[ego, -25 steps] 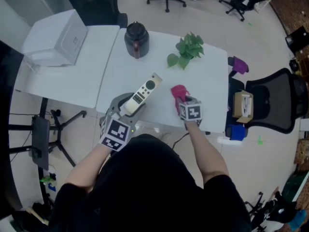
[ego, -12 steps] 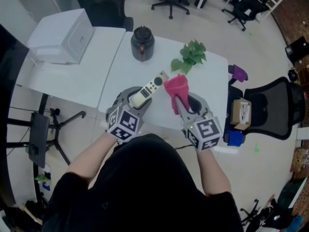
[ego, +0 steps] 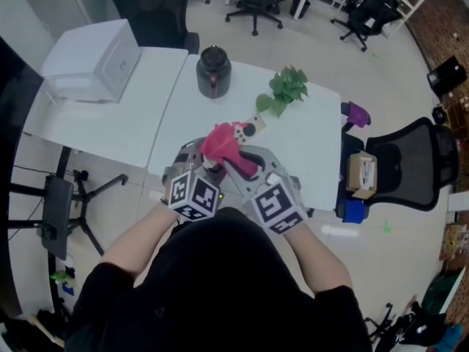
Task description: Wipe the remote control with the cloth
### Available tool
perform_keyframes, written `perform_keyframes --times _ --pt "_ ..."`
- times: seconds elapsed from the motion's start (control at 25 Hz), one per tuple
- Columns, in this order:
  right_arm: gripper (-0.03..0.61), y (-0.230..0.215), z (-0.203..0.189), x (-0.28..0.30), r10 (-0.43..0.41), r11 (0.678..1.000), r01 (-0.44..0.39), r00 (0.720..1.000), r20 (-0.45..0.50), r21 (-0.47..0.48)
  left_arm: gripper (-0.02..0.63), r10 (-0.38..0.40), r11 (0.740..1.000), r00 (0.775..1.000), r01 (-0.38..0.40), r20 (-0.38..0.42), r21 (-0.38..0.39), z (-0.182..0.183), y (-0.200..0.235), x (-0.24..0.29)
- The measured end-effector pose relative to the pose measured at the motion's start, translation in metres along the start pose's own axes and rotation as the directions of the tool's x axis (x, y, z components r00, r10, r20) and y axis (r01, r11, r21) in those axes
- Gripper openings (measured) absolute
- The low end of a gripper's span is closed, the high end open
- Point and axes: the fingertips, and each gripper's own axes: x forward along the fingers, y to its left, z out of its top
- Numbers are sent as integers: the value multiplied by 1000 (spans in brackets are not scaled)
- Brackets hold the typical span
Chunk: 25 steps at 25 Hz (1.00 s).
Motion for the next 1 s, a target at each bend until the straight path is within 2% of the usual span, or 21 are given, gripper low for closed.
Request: perform_keyframes --times 0.16,0.36,0.6,0.88,1.0 --pt "101 6 -1 4 24 998 -26 999 -32 -49 212 13 998 999 -15 38 63 10 -3 -8" --pt "101 -7 -6 -1 -32 995 27 998 -56 -94 212 20 995 996 -28 89 98 19 -5 -17" --pt "101 -50 -15 -17 -146 989 143 987 -66 -43 212 11 992 993 -26 115 127 22 -4 -20" --pt "101 -100 -25 -30 -248 968 250 966 -73 11 212 2 993 993 -16 115 118 20 -4 -21" --pt "101 -110 -22 -34 -268 962 270 962 -58 33 212 3 994 994 -15 112 106 18 -2 -21"
